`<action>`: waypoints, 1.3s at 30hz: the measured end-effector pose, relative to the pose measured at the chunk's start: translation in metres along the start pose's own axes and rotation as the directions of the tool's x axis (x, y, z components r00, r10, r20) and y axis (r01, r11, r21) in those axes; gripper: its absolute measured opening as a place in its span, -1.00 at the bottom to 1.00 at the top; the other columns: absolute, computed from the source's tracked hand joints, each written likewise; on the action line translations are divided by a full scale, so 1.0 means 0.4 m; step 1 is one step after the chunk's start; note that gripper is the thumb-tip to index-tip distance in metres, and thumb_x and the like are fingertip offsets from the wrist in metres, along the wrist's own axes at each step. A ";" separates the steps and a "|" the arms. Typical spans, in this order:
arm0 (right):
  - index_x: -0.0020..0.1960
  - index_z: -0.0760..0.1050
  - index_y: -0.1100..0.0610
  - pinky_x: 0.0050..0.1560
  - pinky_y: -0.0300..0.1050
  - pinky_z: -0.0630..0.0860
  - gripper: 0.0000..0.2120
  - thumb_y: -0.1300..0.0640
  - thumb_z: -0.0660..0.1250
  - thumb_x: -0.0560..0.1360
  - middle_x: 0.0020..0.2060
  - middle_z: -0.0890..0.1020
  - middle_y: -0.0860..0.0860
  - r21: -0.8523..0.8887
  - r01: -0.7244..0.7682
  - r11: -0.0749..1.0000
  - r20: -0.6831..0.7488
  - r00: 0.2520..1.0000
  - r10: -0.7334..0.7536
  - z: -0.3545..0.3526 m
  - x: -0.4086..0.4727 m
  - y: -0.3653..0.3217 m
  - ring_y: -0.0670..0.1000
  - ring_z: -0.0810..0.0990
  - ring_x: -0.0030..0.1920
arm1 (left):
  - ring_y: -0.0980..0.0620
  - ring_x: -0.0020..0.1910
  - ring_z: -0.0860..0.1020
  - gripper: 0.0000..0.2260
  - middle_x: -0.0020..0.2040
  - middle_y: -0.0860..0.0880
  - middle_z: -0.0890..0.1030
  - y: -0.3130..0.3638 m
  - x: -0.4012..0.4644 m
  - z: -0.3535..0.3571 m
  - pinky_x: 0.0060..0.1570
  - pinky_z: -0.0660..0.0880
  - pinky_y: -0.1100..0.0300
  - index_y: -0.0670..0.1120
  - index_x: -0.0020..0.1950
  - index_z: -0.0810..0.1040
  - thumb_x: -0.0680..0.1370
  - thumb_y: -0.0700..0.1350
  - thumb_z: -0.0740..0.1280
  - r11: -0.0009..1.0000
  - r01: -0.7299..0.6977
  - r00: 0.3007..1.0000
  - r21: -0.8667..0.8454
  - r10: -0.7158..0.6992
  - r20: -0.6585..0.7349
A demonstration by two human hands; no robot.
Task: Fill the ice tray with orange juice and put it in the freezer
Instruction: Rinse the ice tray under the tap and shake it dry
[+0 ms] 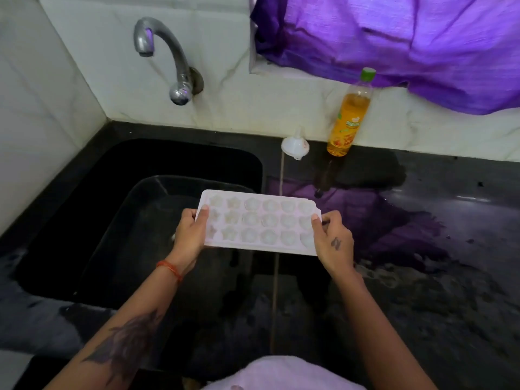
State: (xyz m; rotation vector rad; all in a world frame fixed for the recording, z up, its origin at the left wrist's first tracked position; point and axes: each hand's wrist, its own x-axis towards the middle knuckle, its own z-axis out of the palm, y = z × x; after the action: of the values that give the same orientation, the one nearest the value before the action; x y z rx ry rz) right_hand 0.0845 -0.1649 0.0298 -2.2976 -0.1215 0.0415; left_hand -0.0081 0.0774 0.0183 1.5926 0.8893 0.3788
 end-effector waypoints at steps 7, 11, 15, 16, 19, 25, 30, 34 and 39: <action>0.12 0.43 0.07 -0.08 -0.05 0.40 -0.64 -0.18 0.12 0.54 0.02 0.60 0.10 -0.357 0.145 0.923 0.104 0.988 -0.116 0.132 0.112 -0.225 0.17 0.56 0.04 | -0.03 -0.18 0.57 -0.81 -0.11 -0.08 0.57 -0.007 0.133 -0.197 -0.25 0.51 0.11 -0.04 -0.14 0.39 0.60 0.04 0.21 0.999 0.014 0.996 -0.051 -0.018 -0.093; 0.25 0.36 0.10 -0.03 -0.04 0.42 -0.56 -0.16 0.22 0.50 0.06 0.60 0.12 -0.235 0.381 0.894 0.176 0.921 -0.346 0.235 0.216 -0.451 0.18 0.55 0.09 | 0.04 -0.24 0.56 -0.82 -0.16 -0.03 0.57 -0.008 0.191 -0.275 -0.37 0.43 0.21 -0.04 -0.15 0.40 0.60 0.02 0.21 0.994 0.039 0.990 -0.105 -0.053 -0.133; 0.42 0.15 0.08 -0.06 -0.02 0.43 -0.40 -0.11 0.28 0.49 0.00 0.53 0.17 -0.228 0.532 0.816 0.302 0.835 -0.460 0.361 0.305 -0.653 0.23 0.55 0.03 | 0.03 -0.26 0.55 -0.81 -0.18 -0.04 0.56 0.004 0.238 -0.332 -0.38 0.44 0.18 -0.05 -0.16 0.40 0.60 0.00 0.23 0.989 0.038 0.986 -0.143 -0.060 -0.153; 0.46 0.08 0.05 -0.01 0.01 0.44 -0.33 -0.09 0.30 0.48 0.06 0.51 0.20 -0.242 0.545 0.803 0.324 0.825 -0.462 0.389 0.327 -0.687 0.25 0.54 0.05 | 0.03 -0.27 0.55 -0.81 -0.17 -0.05 0.56 0.008 0.249 -0.345 -0.38 0.44 0.17 -0.06 -0.16 0.40 0.60 0.00 0.23 0.989 0.036 0.985 -0.144 -0.059 -0.160; 0.52 -0.11 -0.02 0.11 0.03 0.43 -0.19 -0.09 0.33 0.47 0.22 0.44 0.25 -0.277 0.532 0.800 0.364 0.829 -0.425 0.461 0.389 -0.745 0.26 0.49 0.16 | 0.04 -0.29 0.54 -0.81 -0.19 -0.05 0.55 0.019 0.272 -0.372 -0.40 0.43 0.20 -0.08 -0.15 0.40 0.60 -0.02 0.22 0.987 0.031 0.984 -0.159 -0.058 -0.171; 0.48 0.03 0.00 -0.08 -0.03 0.40 -0.44 -0.03 0.17 0.57 0.09 0.53 0.29 -0.379 0.559 0.737 0.282 0.828 -0.484 0.538 0.460 -0.747 0.25 0.53 0.01 | -0.01 -0.25 0.55 -0.80 -0.15 -0.09 0.56 0.021 0.297 -0.395 -0.35 0.48 0.15 -0.10 -0.14 0.42 0.61 -0.02 0.21 0.980 0.062 0.985 -0.188 -0.091 -0.150; 0.37 0.23 0.04 -0.14 -0.04 0.35 -0.62 0.09 0.16 0.57 0.12 0.46 0.31 -0.512 0.616 0.599 0.282 0.779 -0.560 0.534 0.472 -0.742 0.25 0.47 0.02 | 0.02 -0.29 0.56 -0.80 -0.18 -0.08 0.57 0.020 0.297 -0.398 -0.55 0.46 0.32 -0.14 -0.11 0.42 0.61 -0.04 0.21 0.972 0.077 0.983 -0.220 -0.112 -0.149; 0.43 0.15 0.01 0.02 -0.01 0.43 -0.55 0.08 0.17 0.57 0.23 0.41 0.29 -0.493 0.629 0.601 0.368 0.777 -0.511 0.507 0.468 -0.753 0.25 0.46 0.11 | 0.04 -0.31 0.57 -0.81 -0.18 -0.07 0.57 0.027 0.295 -0.396 -0.59 0.44 0.35 -0.16 -0.08 0.41 0.61 -0.05 0.21 0.965 0.082 0.981 -0.250 -0.122 -0.150; 0.48 0.03 -0.03 -0.02 -0.03 0.42 -0.33 -0.19 0.22 0.49 0.07 0.52 0.18 -0.246 0.470 0.848 0.361 0.856 -0.370 0.412 0.399 -0.690 0.18 0.52 0.05 | 0.04 -0.29 0.60 -0.82 -0.16 -0.06 0.59 0.030 0.291 -0.395 -0.57 0.47 0.31 -0.12 -0.10 0.41 0.61 -0.03 0.21 0.956 0.102 0.983 -0.276 -0.139 -0.120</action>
State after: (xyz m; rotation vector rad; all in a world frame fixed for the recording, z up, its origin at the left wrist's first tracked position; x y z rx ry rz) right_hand 0.2113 0.1563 0.1270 -2.5253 -0.8563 0.1528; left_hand -0.0357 0.2710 0.0397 1.2670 0.9915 0.5061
